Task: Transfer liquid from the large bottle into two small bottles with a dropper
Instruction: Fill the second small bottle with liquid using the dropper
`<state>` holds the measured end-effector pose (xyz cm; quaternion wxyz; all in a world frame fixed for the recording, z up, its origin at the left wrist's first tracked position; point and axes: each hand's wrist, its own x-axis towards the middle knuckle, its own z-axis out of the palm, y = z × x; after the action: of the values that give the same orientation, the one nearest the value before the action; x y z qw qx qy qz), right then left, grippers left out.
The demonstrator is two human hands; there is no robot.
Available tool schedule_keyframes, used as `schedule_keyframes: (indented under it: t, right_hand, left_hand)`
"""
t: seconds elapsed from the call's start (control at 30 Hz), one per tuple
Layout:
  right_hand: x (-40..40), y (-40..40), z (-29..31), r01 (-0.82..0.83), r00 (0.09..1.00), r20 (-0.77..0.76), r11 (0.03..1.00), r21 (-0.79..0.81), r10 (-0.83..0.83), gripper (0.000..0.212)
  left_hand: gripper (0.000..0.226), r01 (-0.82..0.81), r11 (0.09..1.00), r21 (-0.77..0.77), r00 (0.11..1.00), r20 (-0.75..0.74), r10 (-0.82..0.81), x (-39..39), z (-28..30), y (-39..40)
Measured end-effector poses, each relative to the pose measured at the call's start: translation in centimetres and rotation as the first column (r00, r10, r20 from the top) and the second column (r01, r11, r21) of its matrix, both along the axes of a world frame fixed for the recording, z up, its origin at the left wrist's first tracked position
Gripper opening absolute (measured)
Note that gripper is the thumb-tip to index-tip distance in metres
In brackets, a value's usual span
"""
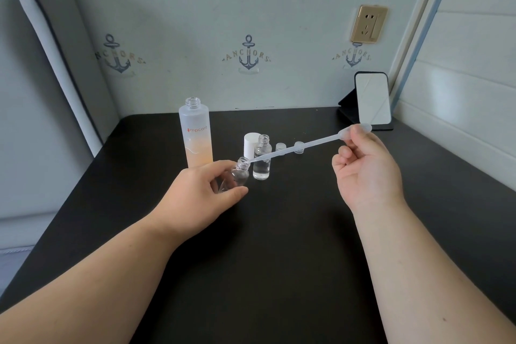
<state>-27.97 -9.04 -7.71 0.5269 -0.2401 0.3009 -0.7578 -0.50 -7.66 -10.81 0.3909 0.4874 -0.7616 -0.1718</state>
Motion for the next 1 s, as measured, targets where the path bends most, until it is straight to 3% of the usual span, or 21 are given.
schedule_keyframes:
  t: [0.5,0.63,0.87,1.0]
  right_hand:
    - [-0.19,0.05,0.19,0.005,0.998,-0.059,1.0,-0.006,-0.005,0.021]
    - [-0.03,0.07,0.2,0.002,1.0,-0.023,1.0,-0.021,-0.003,0.029]
    - [0.0,0.12,0.35,-0.029,0.995,0.091,1.0,-0.012,0.03,0.034]
    - [0.11,0.19,0.38,-0.03,0.991,0.129,1.0,0.0,0.03,0.028]
  left_hand:
    - [0.024,0.003,1.0,0.012,1.0,0.01,-0.004,0.06,0.04,0.0]
    - [0.014,-0.011,0.999,0.037,1.0,0.016,0.01,0.0,0.28,0.25]
    - [0.024,0.021,0.991,0.133,1.0,-0.015,-0.019,-0.12,0.47,0.38]
    - [0.032,0.061,0.992,0.114,0.998,-0.04,-0.057,-0.07,0.65,0.62]
